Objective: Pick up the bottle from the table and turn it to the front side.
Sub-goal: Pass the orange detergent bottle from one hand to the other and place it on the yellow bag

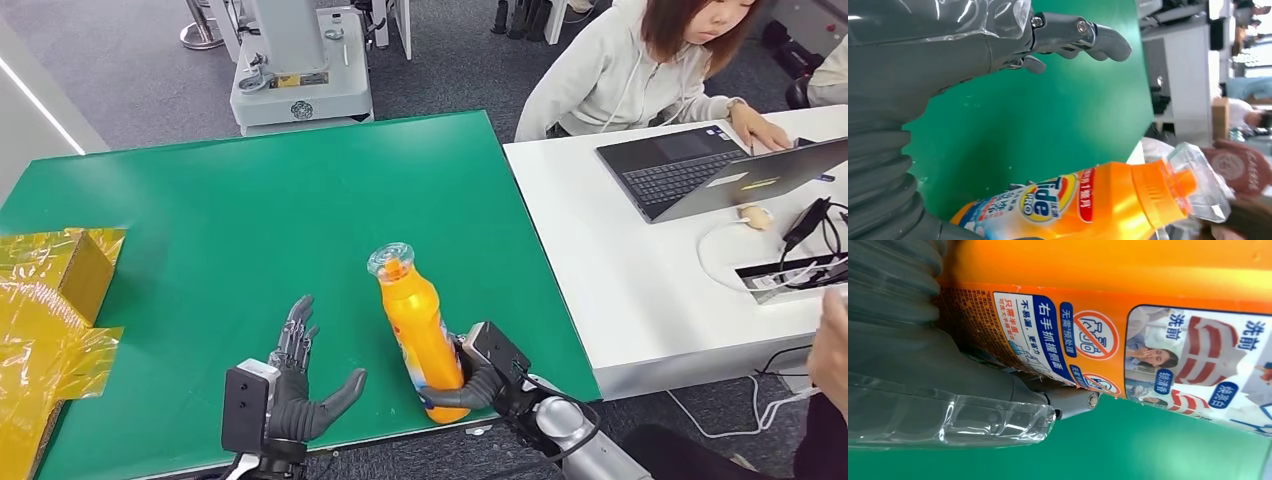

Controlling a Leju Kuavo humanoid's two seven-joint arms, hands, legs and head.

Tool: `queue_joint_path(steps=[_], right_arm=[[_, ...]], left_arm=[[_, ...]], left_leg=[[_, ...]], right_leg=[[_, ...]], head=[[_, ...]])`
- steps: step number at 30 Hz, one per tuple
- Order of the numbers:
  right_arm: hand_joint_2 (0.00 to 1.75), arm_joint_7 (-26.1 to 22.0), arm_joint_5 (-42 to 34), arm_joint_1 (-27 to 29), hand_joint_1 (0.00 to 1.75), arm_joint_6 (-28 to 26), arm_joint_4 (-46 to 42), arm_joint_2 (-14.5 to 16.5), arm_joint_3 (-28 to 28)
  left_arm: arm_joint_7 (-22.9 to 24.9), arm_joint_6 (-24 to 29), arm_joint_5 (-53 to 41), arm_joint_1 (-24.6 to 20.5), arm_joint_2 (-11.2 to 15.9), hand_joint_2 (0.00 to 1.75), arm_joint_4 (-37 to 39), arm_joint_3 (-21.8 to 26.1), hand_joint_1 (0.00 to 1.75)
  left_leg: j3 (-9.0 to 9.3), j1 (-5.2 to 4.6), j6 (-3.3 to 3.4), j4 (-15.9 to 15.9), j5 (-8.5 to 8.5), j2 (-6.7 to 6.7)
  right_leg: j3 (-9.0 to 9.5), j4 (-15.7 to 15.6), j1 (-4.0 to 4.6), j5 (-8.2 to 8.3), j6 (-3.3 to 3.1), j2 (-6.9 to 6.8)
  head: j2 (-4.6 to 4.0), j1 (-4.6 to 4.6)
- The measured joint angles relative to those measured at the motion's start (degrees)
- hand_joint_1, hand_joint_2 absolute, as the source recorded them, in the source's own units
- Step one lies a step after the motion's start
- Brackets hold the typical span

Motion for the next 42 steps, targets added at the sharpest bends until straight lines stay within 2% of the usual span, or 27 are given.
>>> queue_joint_path(steps=[6, 13, 16, 19, 22, 25, 31, 39, 40, 42], right_arm=[[1.75, -0.9, 4.2, -1.5, 1.75, -0.3, -2.4, 0.1, 0.0], [1.75, -1.8, 5.6, -4.5, 1.75, 0.3, -3.4, 0.4, 0.5], [1.75, -1.7, 6.4, -9.2, 1.75, 2.3, -2.7, 1.1, 2.5], [1.75, -0.5, 7.8, -16.2, 1.75, 3.6, 0.6, 3.5, 6.4], [1.75, 0.3, 8.6, -21.1, 1.75, 2.8, 4.3, 6.0, 9.8], [1.75, 1.0, 8.7, -23.5, 1.75, 1.7, 6.5, 7.0, 11.7], [1.75, 2.6, 9.3, -24.3, 1.75, 0.3, 9.0, 7.0, 13.0], [1.75, 2.4, 9.5, -26.1, 1.75, 0.3, 11.2, 7.0, 14.1], [1.75, 2.4, 9.5, -26.1, 1.75, 0.3, 11.3, 7.0, 14.2], [1.75, 2.5, 9.5, -26.2, 1.75, 0.3, 11.4, 7.0, 14.3]], left_arm=[[1.1, -5.1, 3.2, -4.5, 0.7, 1.75, 0.0, 0.0, 0.0], [2.0, -8.4, 5.3, -8.6, 1.3, 1.75, 0.1, 0.0, 0.0], [3.8, -13.2, 8.4, -13.9, 1.7, 1.75, 1.9, 0.0, 0.0], [5.4, -17.2, 11.6, -21.2, 2.0, 1.75, 6.6, 0.0, 0.0], [6.0, -18.3, 11.8, -26.7, 2.0, 1.75, 11.2, -0.1, 0.0], [6.8, -19.2, 11.5, -30.1, 1.6, 1.75, 15.1, -0.5, 0.0], [7.3, -20.7, 11.7, -33.5, 0.7, 1.75, 21.8, -1.8, 0.0], [8.0, -20.9, 11.8, -35.4, -0.1, 1.75, 24.6, -2.6, 0.0], [8.1, -20.9, 11.8, -35.5, -0.1, 1.75, 24.7, -2.6, 0.37], [8.4, -20.9, 11.8, -35.6, -0.1, 1.75, 24.8, -2.8, 1.24]], left_leg=[[-0.05, 0.0, -0.03, 0.0, 0.03, 0.01], [-0.12, 0.0, -0.06, 0.0, 0.06, 0.0], [-0.19, 0.01, -0.1, 0.0, 0.14, 0.04], [-0.17, 0.02, -0.14, 0.0, 0.3, 0.1], [-0.19, 0.02, -0.19, 0.0, 0.43, 0.01], [-0.22, 0.02, -0.2, 0.0, 0.44, -0.03], [-0.31, -0.01, -0.19, 0.0, 0.4, -0.01], [-0.36, 0.0, -0.19, 0.0, 0.4, -0.02], [-0.36, 0.0, -0.19, 0.0, 0.4, -0.02], [-0.36, 0.01, -0.19, 0.0, 0.4, -0.02]], right_leg=[[-0.05, 0.0, 0.0, 0.05, -0.04, 0.01], [-0.12, 0.1, 0.0, 0.07, -0.05, 0.01], [-0.22, 0.1, 0.0, 0.14, -0.1, 0.07], [-0.27, 0.1, 0.0, 0.27, -0.17, 0.1], [-0.31, 0.2, 0.01, 0.31, -0.15, 0.03], [-0.3, 0.2, 0.01, 0.32, -0.15, -0.01], [-0.37, 0.1, 0.0, 0.31, -0.14, 0.03], [-0.41, 0.1, 0.0, 0.32, -0.13, 0.03], [-0.41, 0.1, 0.0, 0.32, -0.13, 0.02], [-0.41, 0.2, 0.0, 0.32, -0.13, 0.02]], head=[[0.0, -0.01], [0.0, 0.01], [0.0, 0.01], [0.0, -0.01], [0.0, -0.01], [0.0, 0.0], [0.0, 0.0], [0.0, -0.01], [0.0, -0.01], [0.0, -0.01]])
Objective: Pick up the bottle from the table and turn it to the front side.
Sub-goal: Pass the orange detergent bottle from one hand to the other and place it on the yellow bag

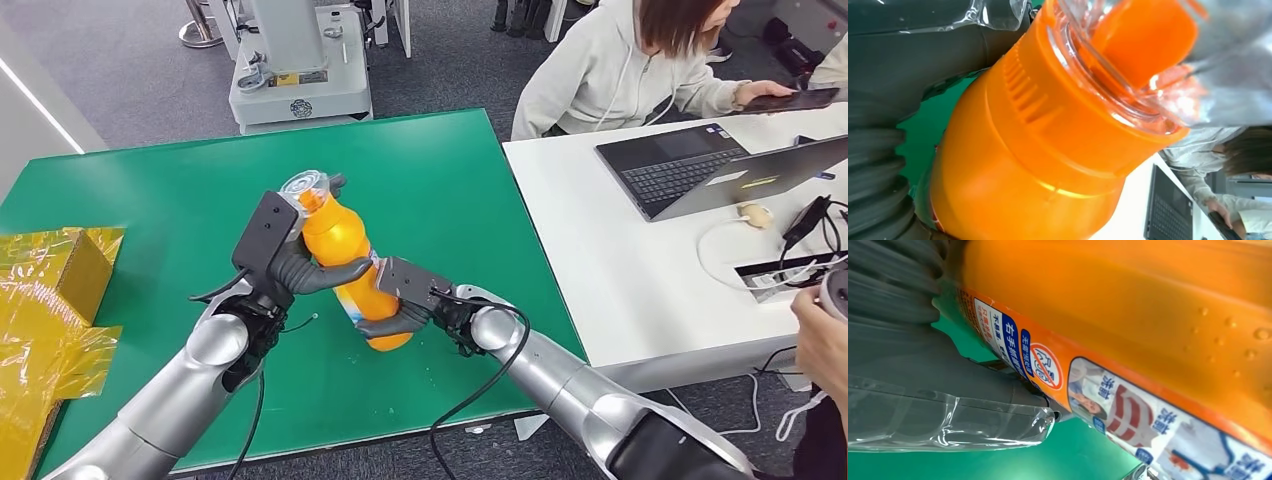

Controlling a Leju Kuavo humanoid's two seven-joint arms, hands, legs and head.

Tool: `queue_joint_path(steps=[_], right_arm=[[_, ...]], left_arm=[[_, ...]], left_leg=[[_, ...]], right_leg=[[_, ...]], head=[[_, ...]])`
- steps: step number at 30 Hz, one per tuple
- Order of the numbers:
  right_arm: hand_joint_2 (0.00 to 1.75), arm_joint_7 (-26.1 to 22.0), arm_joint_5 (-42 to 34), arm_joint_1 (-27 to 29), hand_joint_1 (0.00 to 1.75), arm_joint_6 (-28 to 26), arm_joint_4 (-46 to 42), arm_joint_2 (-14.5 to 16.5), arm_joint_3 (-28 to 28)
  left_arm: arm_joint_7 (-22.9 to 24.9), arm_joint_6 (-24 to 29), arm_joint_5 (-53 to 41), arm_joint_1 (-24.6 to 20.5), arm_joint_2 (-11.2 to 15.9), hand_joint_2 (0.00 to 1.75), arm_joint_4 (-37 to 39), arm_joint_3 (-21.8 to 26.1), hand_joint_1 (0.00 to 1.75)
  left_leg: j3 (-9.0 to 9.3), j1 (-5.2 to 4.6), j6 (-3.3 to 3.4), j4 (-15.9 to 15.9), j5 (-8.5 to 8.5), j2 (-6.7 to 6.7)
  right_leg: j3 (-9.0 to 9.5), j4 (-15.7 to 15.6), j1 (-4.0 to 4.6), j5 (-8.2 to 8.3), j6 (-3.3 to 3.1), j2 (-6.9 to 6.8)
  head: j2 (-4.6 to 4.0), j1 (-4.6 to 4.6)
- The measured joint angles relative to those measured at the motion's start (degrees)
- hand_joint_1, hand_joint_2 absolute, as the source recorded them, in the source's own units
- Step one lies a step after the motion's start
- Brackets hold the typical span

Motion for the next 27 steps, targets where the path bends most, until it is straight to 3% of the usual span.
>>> queue_joint_path(steps=[1, 2, 17, 27], right_arm=[[1.75, 0.1, 0.0, 0.0, 1.75, 0.0, 0.0, 0.0, 0.1], [1.75, 0.3, 0.1, -0.1, 1.75, -0.1, 0.1, 0.0, 0.1], [1.75, 1.1, 0.4, 0.0, 1.75, -1.0, 0.1, 0.0, 0.9], [1.75, 1.7, 4.6, 2.9, 1.75, -4.9, -2.4, -0.1, 1.6]], left_arm=[[0.2, 0.0, 0.1, 0.0, 0.0, 1.75, 0.0, -0.1, 1.68], [0.5, -0.1, 0.2, -0.1, 0.0, 1.75, 0.1, -0.1, 1.75], [3.2, -2.7, 3.1, -0.1, 0.1, 1.75, 0.1, -0.2, 1.75], [14.0, -14.2, 25.8, -0.4, 1.2, 1.75, 0.2, 0.1, 1.75]], left_leg=[[0.0, 0.0, 0.0, 0.0, 0.0, 0.0], [0.0, 0.0, 0.0, 0.0, 0.0, 0.0], [0.0, 0.0, 0.0, 0.0, 0.0, 0.0], [0.0, 0.0, 0.0, 0.0, 0.0, 0.04]], right_leg=[[0.0, 0.0, 0.0, 0.0, 0.0, 0.0], [0.0, 0.0, 0.0, 0.0, 0.0, 0.0], [-0.01, 0.0, 0.0, 0.0, 0.0, 0.0], [-0.07, 0.0, 0.01, 0.0, 0.0, 0.06]], head=[[0.0, 0.0], [0.0, 0.0], [0.0, 0.01], [0.0, 0.01]])
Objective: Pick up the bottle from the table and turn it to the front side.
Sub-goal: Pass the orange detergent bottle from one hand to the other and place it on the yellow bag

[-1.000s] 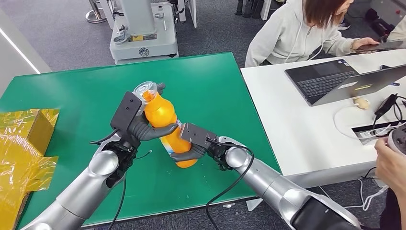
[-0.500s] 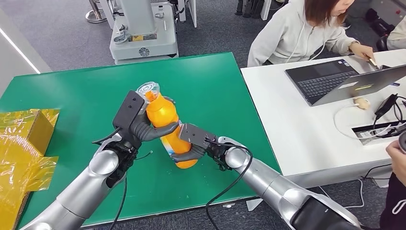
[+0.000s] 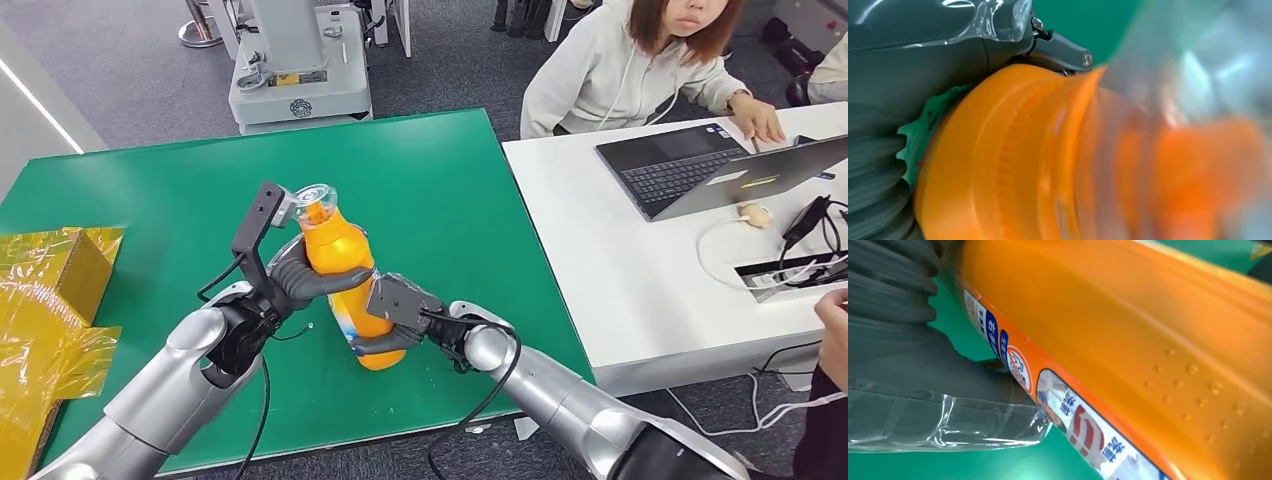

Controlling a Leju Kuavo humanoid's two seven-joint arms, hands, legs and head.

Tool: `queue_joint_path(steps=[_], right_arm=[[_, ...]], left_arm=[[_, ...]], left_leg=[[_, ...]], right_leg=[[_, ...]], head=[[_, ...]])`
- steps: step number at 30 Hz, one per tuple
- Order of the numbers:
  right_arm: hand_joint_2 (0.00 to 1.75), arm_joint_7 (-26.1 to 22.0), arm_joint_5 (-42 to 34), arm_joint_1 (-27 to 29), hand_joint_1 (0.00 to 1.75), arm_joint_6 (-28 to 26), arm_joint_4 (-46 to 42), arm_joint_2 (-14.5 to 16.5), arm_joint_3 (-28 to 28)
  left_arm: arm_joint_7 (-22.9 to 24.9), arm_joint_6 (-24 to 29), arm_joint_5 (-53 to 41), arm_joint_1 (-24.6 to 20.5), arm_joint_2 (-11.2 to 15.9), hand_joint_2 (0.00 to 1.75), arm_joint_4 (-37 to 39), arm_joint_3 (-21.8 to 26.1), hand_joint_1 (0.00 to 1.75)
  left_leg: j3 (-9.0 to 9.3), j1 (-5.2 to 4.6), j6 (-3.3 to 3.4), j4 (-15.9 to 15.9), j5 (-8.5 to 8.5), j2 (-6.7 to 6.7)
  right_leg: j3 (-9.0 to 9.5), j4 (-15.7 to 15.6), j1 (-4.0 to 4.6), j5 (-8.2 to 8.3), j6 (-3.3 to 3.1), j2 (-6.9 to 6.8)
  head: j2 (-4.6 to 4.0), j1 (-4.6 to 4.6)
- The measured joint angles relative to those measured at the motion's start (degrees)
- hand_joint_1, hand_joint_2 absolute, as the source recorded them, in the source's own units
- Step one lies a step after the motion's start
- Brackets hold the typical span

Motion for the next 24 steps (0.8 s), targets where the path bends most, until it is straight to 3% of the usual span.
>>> queue_joint_path(steps=[2, 3, 6, 7, 10, 15, 24], right_arm=[[1.75, 0.1, 0.6, 0.6, 1.75, -0.4, -0.8, -0.1, 0.0], [1.75, 0.2, 1.0, 0.9, 1.47, -0.6, -1.1, -0.2, 0.0], [1.75, 0.5, 1.9, 2.1, 0.16, -1.3, -2.6, -0.4, -0.2], [1.75, 0.5, 2.2, 2.5, 0.0, -1.5, -3.1, -0.5, -0.3], [1.75, 0.0, 1.6, 4.3, 0.0, -1.1, -5.1, -1.4, -0.8], [1.75, -2.8, -6.0, 8.8, 0.0, 2.7, -9.4, -3.3, -3.8], [1.75, -4.1, -8.5, 12.3, 0.0, 3.4, -13.9, -5.6, -6.4]], left_arm=[[2.3, -1.5, 4.8, 0.0, 0.3, 1.75, 0.2, 0.0, 1.75], [3.2, -2.1, 7.0, 0.0, 0.5, 1.75, 0.3, 0.0, 1.75], [3.5, -2.8, 11.3, 0.1, 1.0, 1.75, 0.8, -0.2, 1.75], [2.8, -2.6, 11.3, 0.1, 1.1, 1.75, 0.8, -0.4, 1.75], [-0.9, -0.5, 7.5, 0.1, 1.1, 1.75, 0.3, -2.0, 1.75], [-5.7, 4.1, -2.6, 0.1, 1.2, 1.75, -2.8, -5.2, 1.75], [-6.3, 5.6, -6.2, -0.1, 1.6, 1.75, -5.2, -6.6, 1.75]], left_leg=[[0.0, 0.0, 0.0, 0.0, 0.0, 0.03], [0.01, 0.0, 0.0, 0.0, 0.0, 0.05], [0.0, 0.0, 0.0, 0.0, 0.0, 0.1], [0.0, -0.01, 0.0, 0.0, 0.0, 0.1], [-0.02, -0.01, 0.0, 0.0, 0.0, 0.08], [-0.09, -0.02, 0.02, 0.0, -0.02, 0.02], [-0.05, 0.0, 0.02, 0.0, -0.02, 0.06]], right_leg=[[-0.02, 0.0, 0.0, 0.0, 0.0, 0.03], [-0.03, 0.0, 0.0, 0.0, 0.0, 0.06], [-0.06, 0.0, 0.0, 0.0, 0.0, 0.09], [-0.06, 0.0, 0.0, 0.0, 0.0, 0.09], [-0.06, 0.0, 0.0, 0.0, 0.0, 0.07], [-0.06, 0.0, -0.01, 0.0, 0.01, 0.02], [-0.06, 0.0, -0.01, 0.01, 0.0, 0.04]], head=[[0.0, 0.0], [0.0, 0.0], [0.0, -0.01], [0.0, -0.01], [0.0, -0.01], [0.0, 0.01], [0.0, -0.01]])
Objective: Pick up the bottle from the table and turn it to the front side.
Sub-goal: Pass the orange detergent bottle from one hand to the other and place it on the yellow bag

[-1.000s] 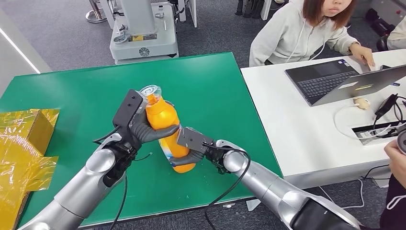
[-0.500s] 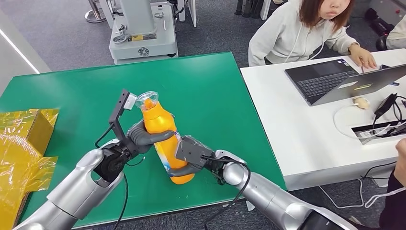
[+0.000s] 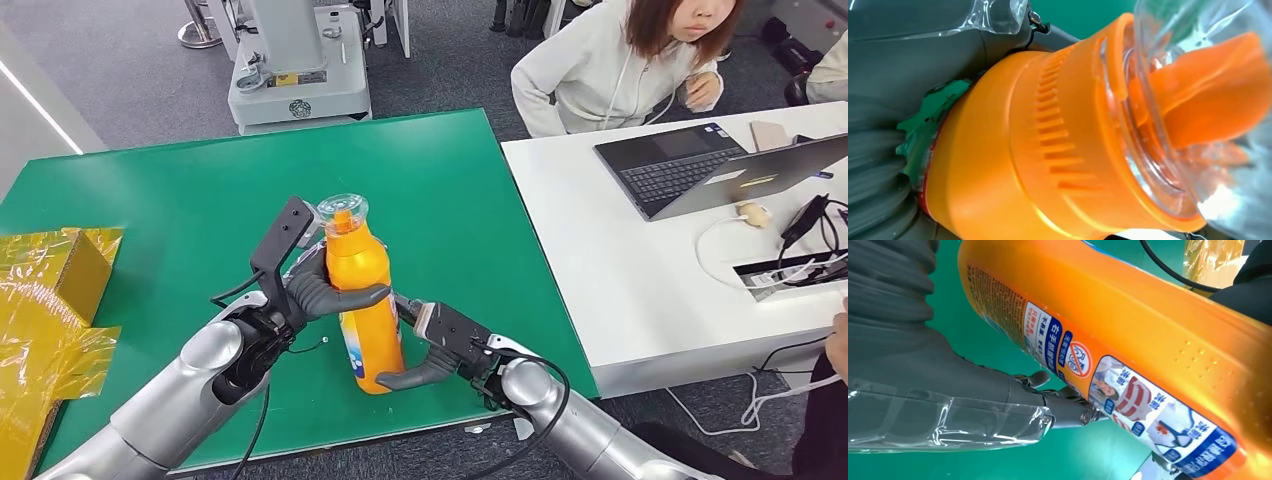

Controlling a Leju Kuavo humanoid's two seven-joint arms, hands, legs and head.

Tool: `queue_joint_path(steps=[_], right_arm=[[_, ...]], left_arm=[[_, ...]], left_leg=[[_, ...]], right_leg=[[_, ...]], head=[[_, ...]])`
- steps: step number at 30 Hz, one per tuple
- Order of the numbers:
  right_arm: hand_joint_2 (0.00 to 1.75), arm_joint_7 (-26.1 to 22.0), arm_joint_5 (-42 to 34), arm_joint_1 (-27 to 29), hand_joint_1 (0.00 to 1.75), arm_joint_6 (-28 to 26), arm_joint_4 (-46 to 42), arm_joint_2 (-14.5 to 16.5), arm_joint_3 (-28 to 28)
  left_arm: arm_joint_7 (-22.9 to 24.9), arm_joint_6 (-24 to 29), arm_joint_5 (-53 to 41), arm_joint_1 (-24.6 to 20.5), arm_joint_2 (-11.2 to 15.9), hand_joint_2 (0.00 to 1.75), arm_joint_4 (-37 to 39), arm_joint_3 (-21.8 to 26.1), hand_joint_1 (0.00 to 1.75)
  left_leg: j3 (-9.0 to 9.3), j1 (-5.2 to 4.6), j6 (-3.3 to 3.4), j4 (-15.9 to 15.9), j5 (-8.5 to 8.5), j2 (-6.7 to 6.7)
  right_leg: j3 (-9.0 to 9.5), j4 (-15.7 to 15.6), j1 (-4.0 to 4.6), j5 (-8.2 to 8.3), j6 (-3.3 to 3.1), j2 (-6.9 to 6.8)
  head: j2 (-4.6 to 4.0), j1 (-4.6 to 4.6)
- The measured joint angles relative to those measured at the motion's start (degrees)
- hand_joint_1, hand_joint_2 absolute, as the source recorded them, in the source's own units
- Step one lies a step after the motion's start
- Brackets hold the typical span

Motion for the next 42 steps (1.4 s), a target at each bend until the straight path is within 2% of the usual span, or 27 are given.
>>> queue_joint_path(steps=[8, 12, 20, 26, 29, 35, 39, 42], right_arm=[[1.75, -0.3, -0.1, 1.4, 0.0, -0.4, -1.6, -1.1, -0.9], [1.75, -0.7, 0.3, 3.2, 0.0, -1.1, -2.9, -1.7, -1.5], [1.75, -1.1, 2.0, 5.6, 0.0, -1.7, -5.2, -1.8, -2.7], [1.75, -3.1, 3.1, 9.0, 0.0, -2.2, -9.3, -1.8, -4.7], [1.75, -3.8, 3.3, 10.5, 0.0, -2.3, -11.8, -1.8, -5.8], [1.75, -4.4, 3.4, 11.7, 0.0, -2.3, -14.1, -1.9, -7.0], [1.75, -6.0, 3.2, 11.9, 0.0, -2.6, -15.3, -1.9, -7.5], [1.75, -7.7, 2.8, 12.4, 0.0, -3.1, -16.6, -1.9, -8.3]], left_arm=[[0.1, -0.1, -1.2, -0.2, 0.0, 1.75, -0.3, -0.1, 1.75], [-0.5, 2.0, -5.5, -0.7, 0.0, 1.75, -0.4, -0.4, 1.75], [-2.2, 13.1, -30.4, -2.9, 0.6, 1.75, -1.8, -3.9, 1.75], [-1.3, 24.6, -52.8, -6.0, 1.9, 1.75, -0.1, -7.4, 1.75], [-1.0, 26.0, -57.5, -7.0, 2.4, 1.75, 1.2, -8.2, 1.75], [-0.3, 27.0, -60.3, -7.5, 2.9, 1.75, 2.4, -9.0, 1.75], [3.5, 30.4, -73.5, -8.9, 3.5, 1.75, 3.1, -11.4, 1.75], [5.4, 30.7, -83.3, -10.2, 4.1, 1.75, 4.0, -13.2, 1.75]], left_leg=[[0.0, 0.0, -0.01, 0.0, 0.01, -0.01], [-0.01, -0.01, 0.0, 0.0, 0.0, -0.01], [-0.02, 0.0, 0.0, 0.0, 0.0, -0.02], [-0.02, 0.0, 0.0, 0.0, 0.0, -0.03], [-0.02, 0.0, 0.0, 0.0, 0.0, -0.03], [-0.02, -0.01, 0.0, 0.0, 0.0, -0.02], [-0.02, -0.01, 0.0, 0.0, 0.0, -0.02], [-0.02, 0.0, 0.0, 0.0, 0.0, -0.02]], right_leg=[[0.0, 0.0, 0.0, 0.0, 0.0, 0.0], [0.0, 0.0, 0.0, 0.0, 0.01, 0.0], [0.0, 0.0, 0.0, 0.0, 0.01, -0.02], [0.0, 0.0, 0.0, 0.0, 0.0, -0.02], [0.0, 0.0, 0.0, -0.01, 0.0, -0.02], [0.0, 0.0, 0.0, 0.0, 0.01, -0.01], [0.0, 0.0, 0.0, 0.0, 0.01, -0.02], [0.01, 0.0, 0.0, 0.0, 0.01, -0.02]], head=[[0.0, 0.01], [0.0, 0.01], [0.0, 0.0], [0.0, -0.01], [0.0, 0.01], [0.0, 0.0], [0.0, 0.0], [0.0, 0.0]])
